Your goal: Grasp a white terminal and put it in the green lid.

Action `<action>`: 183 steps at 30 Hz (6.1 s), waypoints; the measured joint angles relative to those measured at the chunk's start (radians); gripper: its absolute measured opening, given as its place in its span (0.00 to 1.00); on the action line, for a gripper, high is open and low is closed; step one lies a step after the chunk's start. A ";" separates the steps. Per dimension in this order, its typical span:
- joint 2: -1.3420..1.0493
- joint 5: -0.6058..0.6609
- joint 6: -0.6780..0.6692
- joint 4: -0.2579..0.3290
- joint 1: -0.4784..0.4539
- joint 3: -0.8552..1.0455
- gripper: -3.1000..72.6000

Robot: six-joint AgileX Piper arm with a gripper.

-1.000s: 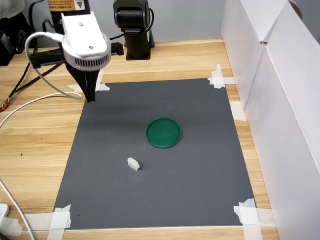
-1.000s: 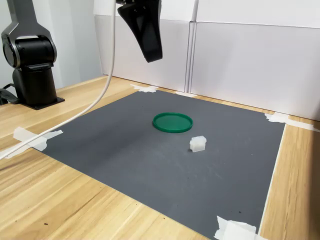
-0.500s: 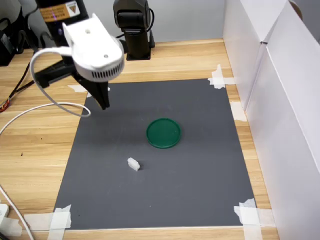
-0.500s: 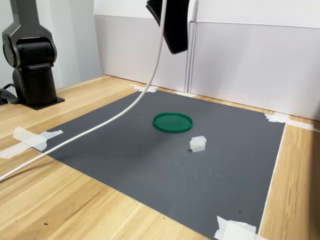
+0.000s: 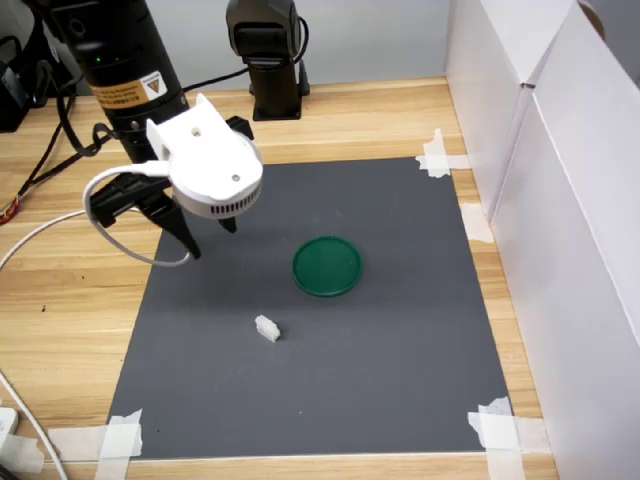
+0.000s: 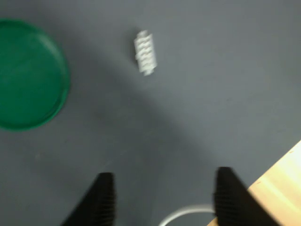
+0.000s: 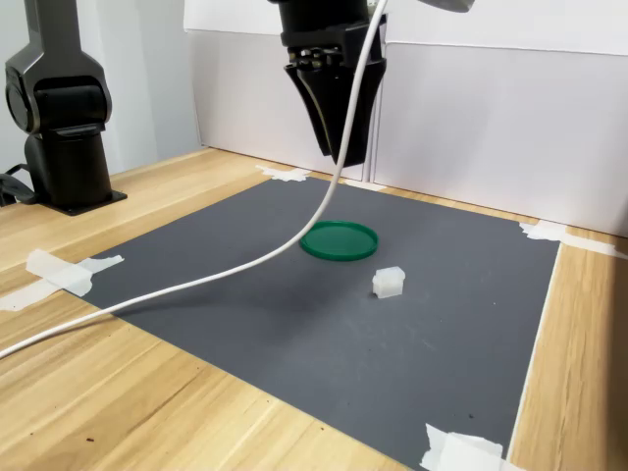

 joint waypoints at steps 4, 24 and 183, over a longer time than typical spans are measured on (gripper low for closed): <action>0.001 -0.004 -0.005 -0.021 0.029 -0.005 0.96; 0.109 0.045 -0.001 0.021 0.077 -0.092 0.97; -0.332 -0.644 0.269 0.000 0.378 0.432 0.18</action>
